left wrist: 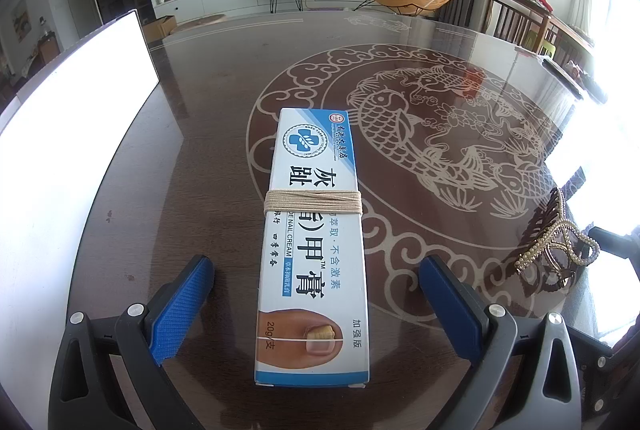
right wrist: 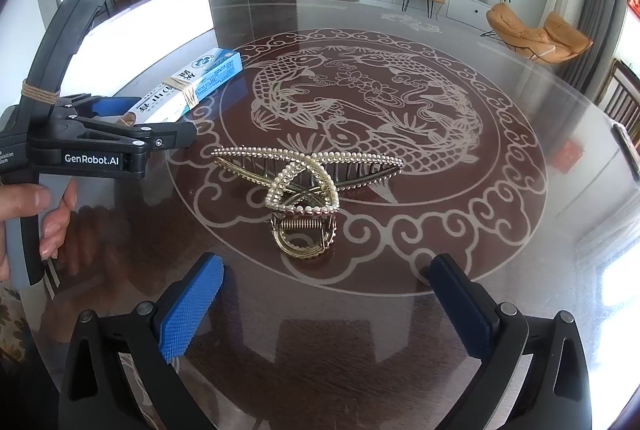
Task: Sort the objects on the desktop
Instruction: 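Hold the cream box in the left gripper and the pearl clip in the right gripper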
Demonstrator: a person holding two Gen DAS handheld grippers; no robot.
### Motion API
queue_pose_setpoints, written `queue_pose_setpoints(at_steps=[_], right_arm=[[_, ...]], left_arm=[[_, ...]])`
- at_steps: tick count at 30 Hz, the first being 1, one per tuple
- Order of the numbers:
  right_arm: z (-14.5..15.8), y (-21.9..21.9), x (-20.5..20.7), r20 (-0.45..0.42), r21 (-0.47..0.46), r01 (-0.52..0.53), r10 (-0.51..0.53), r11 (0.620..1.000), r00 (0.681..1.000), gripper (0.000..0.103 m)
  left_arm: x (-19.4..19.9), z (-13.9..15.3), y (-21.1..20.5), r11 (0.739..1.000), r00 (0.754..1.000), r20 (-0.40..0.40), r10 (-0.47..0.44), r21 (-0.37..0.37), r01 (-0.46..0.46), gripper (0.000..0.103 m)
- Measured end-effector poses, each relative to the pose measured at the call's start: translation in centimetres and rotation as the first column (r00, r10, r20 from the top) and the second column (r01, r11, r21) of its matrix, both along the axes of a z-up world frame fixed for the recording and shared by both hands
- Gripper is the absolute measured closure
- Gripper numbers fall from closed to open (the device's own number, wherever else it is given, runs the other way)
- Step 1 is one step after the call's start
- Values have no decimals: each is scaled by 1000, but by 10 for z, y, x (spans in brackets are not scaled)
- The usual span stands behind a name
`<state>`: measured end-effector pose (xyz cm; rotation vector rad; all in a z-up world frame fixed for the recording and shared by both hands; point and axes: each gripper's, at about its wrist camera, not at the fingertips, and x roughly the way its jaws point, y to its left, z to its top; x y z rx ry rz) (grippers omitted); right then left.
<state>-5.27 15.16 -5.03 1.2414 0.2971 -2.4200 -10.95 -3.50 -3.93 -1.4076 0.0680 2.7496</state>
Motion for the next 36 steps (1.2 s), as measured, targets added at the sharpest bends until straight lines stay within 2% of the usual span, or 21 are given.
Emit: queue_pose_setpoints(at_steps=[10,14,36], right_arm=[[-2,-7,-6,51,24,-9,8,1000,999,0],[-5,-5,1,8,0,-2,2,1000,1000,0],[-4,-4,2,3,0,2,-2,1000,1000,0]], left_arm=[[8,1,2,999,999,5,-43,9,43,0],[10,2,3,999,999,2,-35,4,35,0],[10,2,3,999,999,1,-35,4,35,0]])
